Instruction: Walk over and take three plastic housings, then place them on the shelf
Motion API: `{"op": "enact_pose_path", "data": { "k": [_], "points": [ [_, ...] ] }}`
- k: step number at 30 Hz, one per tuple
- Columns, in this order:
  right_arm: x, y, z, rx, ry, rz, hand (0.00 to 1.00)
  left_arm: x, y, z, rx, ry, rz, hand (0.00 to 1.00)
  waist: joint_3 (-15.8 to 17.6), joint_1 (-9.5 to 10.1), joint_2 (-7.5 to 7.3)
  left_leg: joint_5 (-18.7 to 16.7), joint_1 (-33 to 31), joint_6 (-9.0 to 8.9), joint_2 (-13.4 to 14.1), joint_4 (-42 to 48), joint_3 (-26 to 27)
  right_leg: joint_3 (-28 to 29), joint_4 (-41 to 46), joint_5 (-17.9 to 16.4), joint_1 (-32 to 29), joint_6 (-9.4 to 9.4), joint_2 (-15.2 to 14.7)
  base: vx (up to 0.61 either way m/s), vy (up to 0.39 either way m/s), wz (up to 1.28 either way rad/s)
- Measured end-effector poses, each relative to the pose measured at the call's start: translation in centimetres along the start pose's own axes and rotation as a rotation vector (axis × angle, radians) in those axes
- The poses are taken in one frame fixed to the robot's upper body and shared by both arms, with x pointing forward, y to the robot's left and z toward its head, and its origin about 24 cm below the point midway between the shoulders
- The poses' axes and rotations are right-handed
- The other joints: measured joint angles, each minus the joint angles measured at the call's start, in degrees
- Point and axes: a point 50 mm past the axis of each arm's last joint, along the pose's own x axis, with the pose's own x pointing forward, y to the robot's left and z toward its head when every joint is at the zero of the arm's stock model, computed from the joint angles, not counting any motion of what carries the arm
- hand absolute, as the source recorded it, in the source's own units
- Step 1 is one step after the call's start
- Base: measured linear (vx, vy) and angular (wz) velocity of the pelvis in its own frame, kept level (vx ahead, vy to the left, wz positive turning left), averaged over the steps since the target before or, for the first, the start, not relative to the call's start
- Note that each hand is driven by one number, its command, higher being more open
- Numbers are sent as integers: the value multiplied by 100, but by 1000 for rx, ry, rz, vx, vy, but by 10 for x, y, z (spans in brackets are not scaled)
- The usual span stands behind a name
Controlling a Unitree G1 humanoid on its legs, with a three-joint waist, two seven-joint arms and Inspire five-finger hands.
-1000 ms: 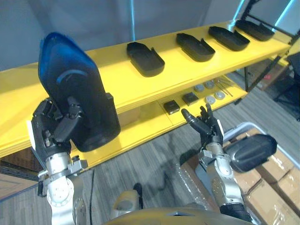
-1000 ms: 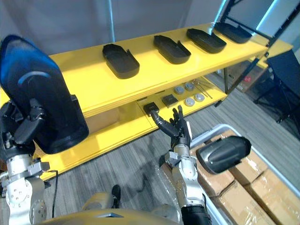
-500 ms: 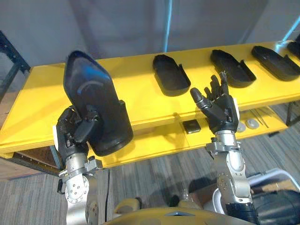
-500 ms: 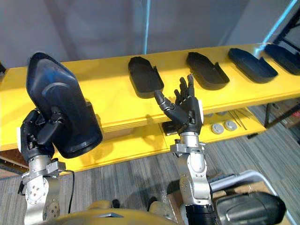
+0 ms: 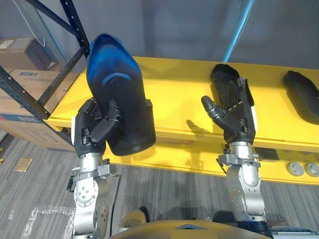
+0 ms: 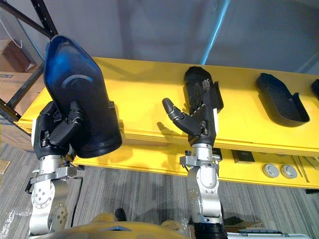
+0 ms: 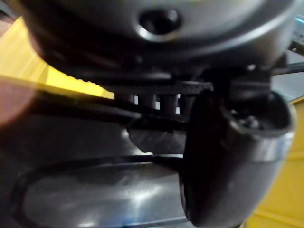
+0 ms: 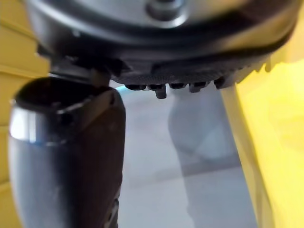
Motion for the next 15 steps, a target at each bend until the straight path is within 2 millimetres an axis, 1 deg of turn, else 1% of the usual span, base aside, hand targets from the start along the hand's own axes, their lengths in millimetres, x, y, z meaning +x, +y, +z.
{"op": "enact_pose_path", "data": {
  "k": [1, 2, 4, 5, 7, 9, 10, 11, 12, 13, 14, 15],
  "points": [
    [0, -1, 1, -1, -9, 1, 100, -1, 1, -1, -1, 7, 3, 0, 29, -11, 23, -85, -105, -24, 89, 236, -54, 56, 17, -11, -31, 23, 25, -111, 27, -21],
    [0, -3, 0, -4, -12, 0, 100, -2, 2, -2, 3, 16, 14, 0, 76, -5, 5, -102, -196, -53, 184, 484, -223, 154, 42, -10, -19, 31, 93, -97, 13, -25],
    [0, -4, 0, -19, -12, 6, 100, -6, 6, -4, -1, 30, 33, 0, 90, -35, -11, -97, -195, -60, 234, 562, -340, 255, 45, -2, 0, 38, 143, -80, -19, -20],
    [0, -4, 2, -24, -26, 10, 100, -8, 7, -5, -22, 39, 41, 0, 98, -97, -1, -82, -185, -81, 234, 563, -363, 291, 52, -3, 12, 38, 146, -71, -10, -7],
    [1, -4, 5, -28, -50, 16, 100, -8, 8, -4, -25, 34, 38, 0, 157, -142, 18, -58, -178, -103, 207, 548, -396, 413, 64, -6, -3, 43, 139, -77, 22, -8],
    [1, -4, 6, -35, -53, 21, 100, -8, 9, -4, -24, 31, 34, 0, 171, -139, 43, -62, -95, -107, 126, 375, -412, 609, 94, -21, -125, 69, 114, -77, 56, -24],
    [1, -4, 5, -35, -52, 21, 100, -7, 9, -3, -24, 27, 33, 0, 168, -139, 52, -93, -27, -133, 47, 179, -375, 746, 95, -20, -195, 75, 86, -65, 101, -32],
    [1, -3, 5, -32, -51, 18, 100, -6, 9, -2, -22, 22, 31, 0, 172, -150, 38, -142, 28, -165, -57, 72, -316, 831, 97, 9, -251, 124, 5, -54, 118, -29],
    [1, -3, 5, -32, -50, 16, 100, -6, 9, -2, -22, 20, 29, 0, 171, -169, 38, -159, 46, -140, -113, 46, -300, 850, 99, 15, -264, 132, -44, -23, 146, -22],
    [1, -1, 4, -27, -48, 9, 100, -5, 9, -1, -21, 14, 17, 0, 172, -224, 36, -207, 101, -74, -238, 9, -268, 856, 161, 27, -288, 152, -170, 11, 174, -18],
    [1, -1, 3, -22, -44, 4, 100, -3, 8, 0, -20, 8, -2, 0, 173, -275, 30, -243, 219, -16, -382, -86, -201, 866, 401, -22, -364, 138, -304, 24, 174, -17],
    [0, -1, 3, -22, -42, 3, 100, -3, 8, 0, -19, 6, -10, 0, 173, -298, 42, -244, 286, -12, -434, -131, -160, 878, 549, -61, -408, 86, -374, 51, 160, -34]
  ]
}}
